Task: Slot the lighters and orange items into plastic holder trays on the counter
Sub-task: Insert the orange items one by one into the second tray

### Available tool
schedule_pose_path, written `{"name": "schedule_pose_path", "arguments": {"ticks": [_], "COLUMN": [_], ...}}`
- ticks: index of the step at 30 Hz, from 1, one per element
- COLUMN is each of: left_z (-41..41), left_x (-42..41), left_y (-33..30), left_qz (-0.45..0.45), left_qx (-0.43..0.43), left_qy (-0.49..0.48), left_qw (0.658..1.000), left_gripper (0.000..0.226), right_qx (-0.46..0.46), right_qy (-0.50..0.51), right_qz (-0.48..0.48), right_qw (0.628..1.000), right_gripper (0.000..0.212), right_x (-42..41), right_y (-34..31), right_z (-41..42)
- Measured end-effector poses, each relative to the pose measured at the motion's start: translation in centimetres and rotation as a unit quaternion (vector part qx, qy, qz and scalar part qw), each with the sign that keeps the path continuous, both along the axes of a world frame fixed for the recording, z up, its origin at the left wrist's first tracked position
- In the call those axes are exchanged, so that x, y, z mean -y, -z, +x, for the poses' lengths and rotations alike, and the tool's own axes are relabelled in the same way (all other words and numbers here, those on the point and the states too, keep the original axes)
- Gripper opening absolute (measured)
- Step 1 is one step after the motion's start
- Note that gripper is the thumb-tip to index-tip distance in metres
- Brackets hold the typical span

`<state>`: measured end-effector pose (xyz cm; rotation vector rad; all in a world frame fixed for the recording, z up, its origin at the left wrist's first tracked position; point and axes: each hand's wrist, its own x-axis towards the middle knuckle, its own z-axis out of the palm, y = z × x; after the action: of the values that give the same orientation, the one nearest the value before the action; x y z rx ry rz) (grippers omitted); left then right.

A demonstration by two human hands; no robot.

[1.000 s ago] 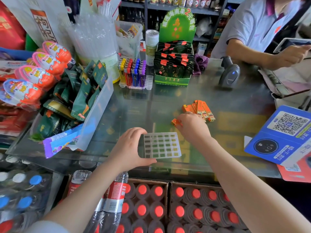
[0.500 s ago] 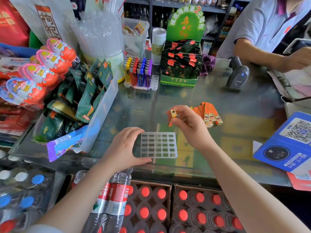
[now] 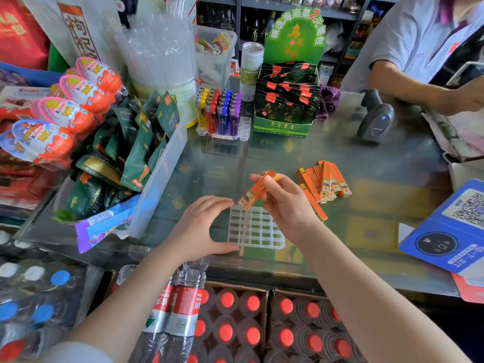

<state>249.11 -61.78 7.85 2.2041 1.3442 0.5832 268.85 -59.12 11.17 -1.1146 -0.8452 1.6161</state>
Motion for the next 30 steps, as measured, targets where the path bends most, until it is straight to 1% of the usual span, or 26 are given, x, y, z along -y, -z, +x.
{"name": "schedule_pose_path", "arguments": {"ticks": [2,4,9,11,14,17,22,25,27,29,30], "left_z": [0.0,0.0,0.0,0.0,0.1,0.1,0.3,0.4,0.4,0.4,0.3], "left_x": [-0.1,-0.1,-0.1,-0.1,-0.2,-0.2,-0.3,-0.3,-0.4,-0.3,-0.3], "left_y": [0.0,0.1,0.2,0.3,0.3,0.4,0.4,0.4,0.3,0.2,0.2], "left_qz": [-0.002,0.002,0.001,0.003,0.004,0.011,0.016,0.016,0.017,0.020,0.021], "left_qx": [0.006,0.004,-0.001,-0.004,-0.015,-0.010,-0.019,-0.025,-0.019,-0.008,-0.003], "left_qy": [0.002,0.003,-0.004,-0.003,-0.004,-0.003,-0.014,-0.018,-0.019,-0.020,-0.018], "left_qw": [1.000,1.000,1.000,1.000,1.000,1.000,1.000,0.999,0.999,1.000,1.000], "left_gripper": [0.082,0.082,0.083,0.082,0.082,0.080,0.080,0.081,0.080,0.079,0.079], "right_qx": [0.094,0.158,0.271,0.323,0.417,0.455,0.488,0.520,0.530,0.546,0.564], "right_qy": [-0.017,-0.047,-0.112,-0.131,-0.132,-0.129,-0.161,-0.157,-0.137,-0.143,-0.156], "right_qz": [0.083,0.141,0.187,0.223,0.289,0.298,0.354,0.370,0.366,0.332,0.307], "right_qw": [0.992,0.976,0.938,0.910,0.852,0.829,0.781,0.753,0.753,0.756,0.750], "right_gripper": [0.014,0.013,0.013,0.011,0.010,0.010,0.011,0.013,0.017,0.021,0.023], "right_x": [0.2,0.5,0.7,0.5,0.3,-0.1,-0.1,0.0,0.2,0.4,0.5], "right_y": [-0.2,-0.5,-0.8,-1.1,-1.6,-2.0,-2.0,-1.9,-1.6,-1.0,-0.7], "right_z": [-0.3,-0.4,-0.3,-0.3,-0.5,-0.6,-1.5,-1.7,-1.5,-1.1,-0.7]}}
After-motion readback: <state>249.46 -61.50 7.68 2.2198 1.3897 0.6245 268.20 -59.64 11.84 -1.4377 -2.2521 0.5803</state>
